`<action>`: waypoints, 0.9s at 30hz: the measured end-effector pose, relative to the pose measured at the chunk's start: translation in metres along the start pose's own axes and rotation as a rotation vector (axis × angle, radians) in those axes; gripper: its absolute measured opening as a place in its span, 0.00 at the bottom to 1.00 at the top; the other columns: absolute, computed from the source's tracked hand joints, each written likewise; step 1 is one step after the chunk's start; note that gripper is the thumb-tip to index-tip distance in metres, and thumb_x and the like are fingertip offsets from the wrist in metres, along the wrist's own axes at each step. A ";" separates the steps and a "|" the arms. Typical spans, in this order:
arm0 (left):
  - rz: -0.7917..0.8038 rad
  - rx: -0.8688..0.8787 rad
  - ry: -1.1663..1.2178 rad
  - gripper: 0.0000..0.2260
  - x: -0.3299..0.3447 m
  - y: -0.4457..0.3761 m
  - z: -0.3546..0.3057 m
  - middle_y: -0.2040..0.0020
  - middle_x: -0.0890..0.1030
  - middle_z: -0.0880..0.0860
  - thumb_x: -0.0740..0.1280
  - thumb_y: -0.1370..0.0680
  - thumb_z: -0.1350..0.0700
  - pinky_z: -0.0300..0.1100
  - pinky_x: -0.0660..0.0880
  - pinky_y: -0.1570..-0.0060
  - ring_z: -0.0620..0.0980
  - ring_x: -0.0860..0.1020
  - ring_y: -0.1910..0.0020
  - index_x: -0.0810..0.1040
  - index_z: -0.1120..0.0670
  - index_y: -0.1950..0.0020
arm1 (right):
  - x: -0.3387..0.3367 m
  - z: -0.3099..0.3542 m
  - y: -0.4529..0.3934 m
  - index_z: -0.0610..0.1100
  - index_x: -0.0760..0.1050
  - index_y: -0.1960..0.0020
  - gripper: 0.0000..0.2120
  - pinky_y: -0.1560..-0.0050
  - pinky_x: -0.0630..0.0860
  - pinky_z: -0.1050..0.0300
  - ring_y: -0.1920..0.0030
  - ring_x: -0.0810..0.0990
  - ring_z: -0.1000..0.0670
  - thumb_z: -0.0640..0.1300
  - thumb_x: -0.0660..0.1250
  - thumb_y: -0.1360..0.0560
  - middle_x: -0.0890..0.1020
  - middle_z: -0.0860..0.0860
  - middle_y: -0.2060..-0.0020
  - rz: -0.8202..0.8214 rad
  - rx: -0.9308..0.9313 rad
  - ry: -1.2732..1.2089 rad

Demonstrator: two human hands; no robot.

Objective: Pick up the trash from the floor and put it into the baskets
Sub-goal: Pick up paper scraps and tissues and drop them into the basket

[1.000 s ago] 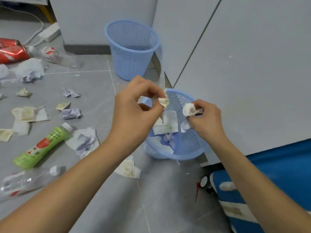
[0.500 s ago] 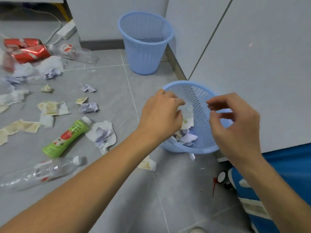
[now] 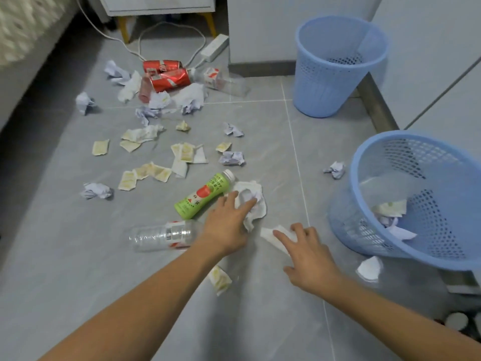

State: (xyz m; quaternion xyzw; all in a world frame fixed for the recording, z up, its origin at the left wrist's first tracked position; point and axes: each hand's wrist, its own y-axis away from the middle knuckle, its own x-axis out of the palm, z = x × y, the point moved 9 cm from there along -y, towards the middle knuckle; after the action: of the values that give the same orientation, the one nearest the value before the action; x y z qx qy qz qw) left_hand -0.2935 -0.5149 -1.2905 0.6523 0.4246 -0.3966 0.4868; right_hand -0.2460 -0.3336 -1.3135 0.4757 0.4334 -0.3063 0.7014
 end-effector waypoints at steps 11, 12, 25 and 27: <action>-0.073 0.059 -0.062 0.17 0.025 -0.063 -0.010 0.36 0.68 0.58 0.66 0.22 0.58 0.52 0.72 0.59 0.62 0.69 0.39 0.71 0.50 0.34 | 0.006 -0.026 -0.004 0.45 0.73 0.55 0.13 0.64 0.75 0.46 0.59 0.75 0.42 0.30 0.66 0.33 0.71 0.49 0.56 -0.174 -0.072 -0.202; -0.067 0.069 -0.031 0.16 0.030 -0.060 -0.010 0.38 0.68 0.56 0.67 0.23 0.60 0.51 0.69 0.61 0.61 0.69 0.41 0.71 0.51 0.37 | -0.003 -0.022 0.003 0.46 0.74 0.55 0.12 0.63 0.76 0.45 0.60 0.75 0.43 0.31 0.66 0.33 0.71 0.50 0.56 -0.198 -0.096 -0.226; -0.655 0.419 0.747 0.08 -0.199 0.005 -0.150 0.58 0.72 0.53 0.69 0.31 0.68 0.38 0.65 0.62 0.49 0.69 0.61 0.74 0.57 0.56 | -0.291 -0.111 0.145 0.40 0.80 0.55 0.08 0.59 0.68 0.68 0.59 0.75 0.54 0.29 0.69 0.29 0.78 0.48 0.57 -1.038 0.130 -0.366; -0.625 0.549 0.758 0.07 -0.217 0.001 -0.200 0.58 0.73 0.53 0.68 0.30 0.66 0.39 0.65 0.62 0.50 0.70 0.61 0.75 0.58 0.55 | -0.284 -0.160 0.143 0.41 0.80 0.54 0.08 0.59 0.67 0.72 0.59 0.74 0.54 0.30 0.69 0.29 0.78 0.48 0.57 -1.002 0.272 -0.333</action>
State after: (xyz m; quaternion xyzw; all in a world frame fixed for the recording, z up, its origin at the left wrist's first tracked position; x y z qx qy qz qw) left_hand -0.3426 -0.3568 -1.0458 0.6953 0.6238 -0.3558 -0.0281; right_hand -0.3004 -0.1276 -1.0284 0.2422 0.4468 -0.7275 0.4609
